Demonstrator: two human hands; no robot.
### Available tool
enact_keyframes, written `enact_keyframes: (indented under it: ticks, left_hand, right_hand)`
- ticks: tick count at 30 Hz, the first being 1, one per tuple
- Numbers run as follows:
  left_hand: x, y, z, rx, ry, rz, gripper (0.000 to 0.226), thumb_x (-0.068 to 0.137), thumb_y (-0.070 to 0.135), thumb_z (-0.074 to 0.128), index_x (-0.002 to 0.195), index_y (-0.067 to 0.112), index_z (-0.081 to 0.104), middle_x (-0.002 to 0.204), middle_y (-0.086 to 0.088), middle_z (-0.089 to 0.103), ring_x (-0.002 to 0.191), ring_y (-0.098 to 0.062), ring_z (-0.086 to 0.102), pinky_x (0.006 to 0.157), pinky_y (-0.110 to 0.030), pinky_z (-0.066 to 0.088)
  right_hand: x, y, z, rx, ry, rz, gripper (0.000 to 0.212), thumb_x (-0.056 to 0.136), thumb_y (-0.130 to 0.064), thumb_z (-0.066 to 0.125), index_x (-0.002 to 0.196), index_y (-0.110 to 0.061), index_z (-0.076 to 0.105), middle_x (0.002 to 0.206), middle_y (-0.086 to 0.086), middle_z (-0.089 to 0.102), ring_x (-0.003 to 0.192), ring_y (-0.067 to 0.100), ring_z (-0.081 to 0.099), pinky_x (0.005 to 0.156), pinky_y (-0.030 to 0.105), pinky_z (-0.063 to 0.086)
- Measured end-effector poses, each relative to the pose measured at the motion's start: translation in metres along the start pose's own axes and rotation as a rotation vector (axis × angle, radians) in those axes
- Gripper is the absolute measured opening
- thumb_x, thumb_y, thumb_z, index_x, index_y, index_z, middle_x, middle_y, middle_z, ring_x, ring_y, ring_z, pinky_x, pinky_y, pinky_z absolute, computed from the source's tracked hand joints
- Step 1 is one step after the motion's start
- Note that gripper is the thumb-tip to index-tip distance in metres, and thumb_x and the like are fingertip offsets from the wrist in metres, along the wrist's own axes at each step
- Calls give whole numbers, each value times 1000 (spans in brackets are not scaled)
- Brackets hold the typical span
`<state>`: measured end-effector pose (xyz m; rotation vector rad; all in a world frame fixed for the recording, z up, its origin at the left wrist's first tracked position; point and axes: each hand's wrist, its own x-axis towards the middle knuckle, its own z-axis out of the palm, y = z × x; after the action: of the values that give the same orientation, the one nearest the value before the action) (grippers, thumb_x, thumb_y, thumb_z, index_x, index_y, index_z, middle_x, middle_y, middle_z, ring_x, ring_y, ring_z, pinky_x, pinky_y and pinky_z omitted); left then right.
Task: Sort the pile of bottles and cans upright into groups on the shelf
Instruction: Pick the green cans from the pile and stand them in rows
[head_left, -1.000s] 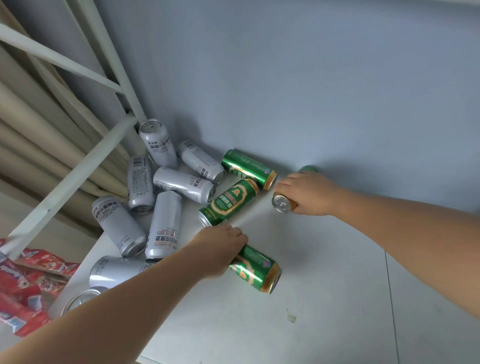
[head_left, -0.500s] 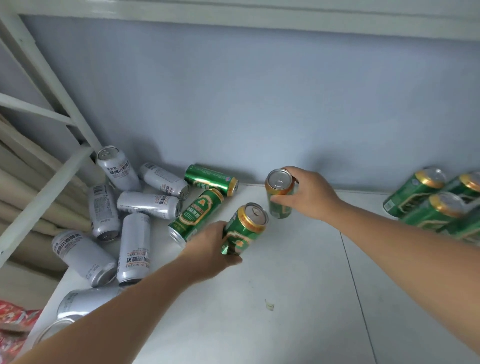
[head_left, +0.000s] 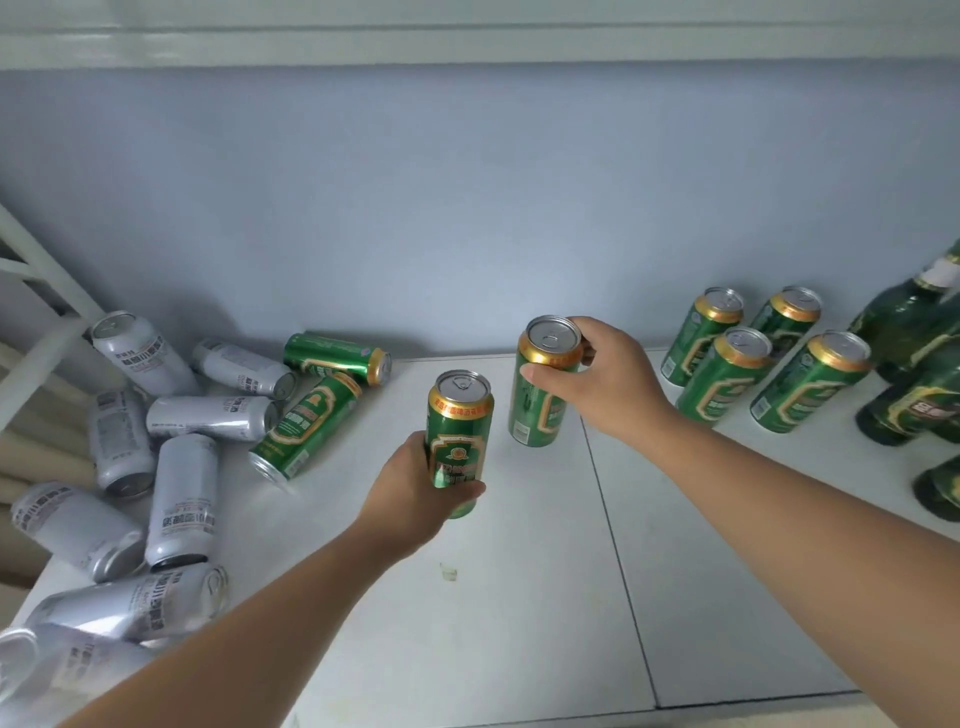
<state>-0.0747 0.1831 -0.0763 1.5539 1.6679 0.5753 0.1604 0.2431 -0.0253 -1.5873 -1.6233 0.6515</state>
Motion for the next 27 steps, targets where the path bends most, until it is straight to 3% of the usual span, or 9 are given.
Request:
enact_keyframes:
  ticks: [4, 11, 18, 22, 27]
  left_hand:
    - [-20, 28, 33, -20, 50, -18, 49, 77, 35, 85, 111, 30, 50, 93, 17, 61, 83, 1, 59, 60, -16, 42]
    - [-49, 59, 91, -102, 123, -71, 44, 78, 32, 84, 111, 27, 53, 95, 16, 64, 85, 0, 61, 61, -17, 44]
    - [-66, 73, 119, -92, 125, -74, 44, 77, 31, 84, 108, 27, 53, 95, 13, 67, 83, -1, 63, 61, -17, 45]
    - [-65, 75, 124, -70, 93, -40, 42, 78, 33, 84, 106, 29, 52, 94, 13, 66, 82, -1, 63, 59, -15, 44]
    - [-62, 74, 135, -72, 75, -9, 44, 77, 37, 83, 107, 32, 52, 95, 15, 66, 85, -3, 64, 65, -22, 48]
  right_hand:
    - [-17, 13, -29, 16, 13, 6, 51, 65, -60, 79, 104, -31, 67, 94, -17, 70, 89, 4, 65, 80, 36, 57]
    - [-49, 44, -60, 90, 80, 28, 51, 66, -57, 83, 104, -29, 64, 96, -15, 69, 89, 4, 65, 72, 24, 53]
    - [-73, 59, -83, 156, 146, 109, 47, 65, -51, 87, 99, -29, 63, 93, -14, 69, 86, 0, 64, 72, 24, 51]
    - [-84, 61, -89, 160, 198, 159, 49, 64, -51, 86, 100, -28, 62, 93, -14, 68, 86, 1, 64, 76, 29, 55]
    - [-98, 65, -96, 146, 235, 200, 52, 62, -55, 85, 100, -28, 61, 93, -11, 68, 88, 6, 65, 77, 33, 57]
